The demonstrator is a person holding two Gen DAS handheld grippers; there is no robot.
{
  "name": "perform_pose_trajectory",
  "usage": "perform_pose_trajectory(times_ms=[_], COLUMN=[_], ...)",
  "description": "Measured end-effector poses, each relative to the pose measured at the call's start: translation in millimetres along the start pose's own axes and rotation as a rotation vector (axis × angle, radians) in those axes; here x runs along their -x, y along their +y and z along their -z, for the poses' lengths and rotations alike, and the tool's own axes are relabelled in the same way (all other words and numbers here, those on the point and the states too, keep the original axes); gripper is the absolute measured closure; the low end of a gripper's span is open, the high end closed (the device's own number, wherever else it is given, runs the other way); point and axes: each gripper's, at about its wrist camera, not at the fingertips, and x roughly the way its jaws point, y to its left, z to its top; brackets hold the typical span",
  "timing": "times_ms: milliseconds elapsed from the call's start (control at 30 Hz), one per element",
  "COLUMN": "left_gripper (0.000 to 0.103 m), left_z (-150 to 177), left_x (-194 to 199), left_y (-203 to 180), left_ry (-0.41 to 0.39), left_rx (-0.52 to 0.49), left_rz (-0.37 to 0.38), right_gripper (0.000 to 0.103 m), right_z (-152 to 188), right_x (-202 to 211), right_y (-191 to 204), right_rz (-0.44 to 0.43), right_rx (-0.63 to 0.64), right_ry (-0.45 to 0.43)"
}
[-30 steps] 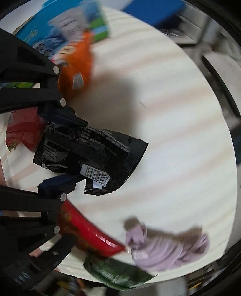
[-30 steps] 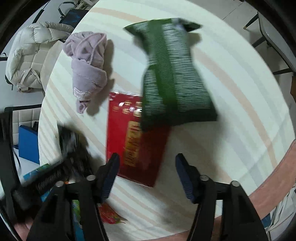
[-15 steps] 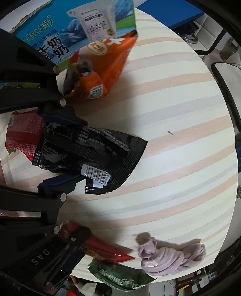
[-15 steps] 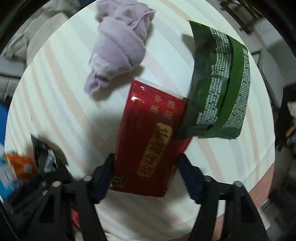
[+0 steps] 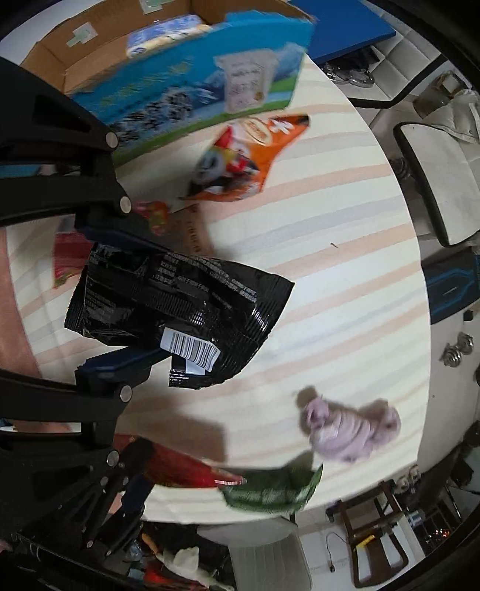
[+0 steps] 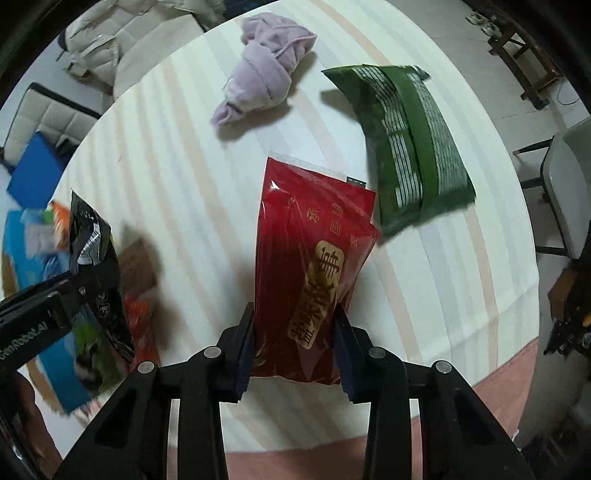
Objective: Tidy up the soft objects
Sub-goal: 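Grasp the black bag with the left tool while the right tool grasps the red packet, then carry both bags into the box and open both tools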
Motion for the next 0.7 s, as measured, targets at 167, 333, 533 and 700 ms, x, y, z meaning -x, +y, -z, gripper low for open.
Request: perform_pose_trajectory(times_ms=[167,333,533,700], left_gripper=[0.058,0.058,0.058,0.058], left_z=[22.4,28.9,58.3,71.9], left_x=[38.7,97.5,169.4,193.5], left_y=[6.6,18.5,78.1,146.1], left_ry=[-0.055,-0.157,-0.278,-0.331], left_rx=[0.026,0.058,0.119,0.209], left_rz=[0.062,0.106,0.111,0.032], right_gripper=[0.063,0.063,0.063,0.063], right_z=[25.2,47.1,64.3,72.5], right_x=[38.4,88.5,150.5,170.7], right_y=[6.3,31.8,113.5,203.0], right_rz=[-0.063,-0.117,-0.192,-0.222], right_rx=[0.055,0.131,0.272,0.392], right_ry=[-0.035,-0.102,-0.185,-0.21])
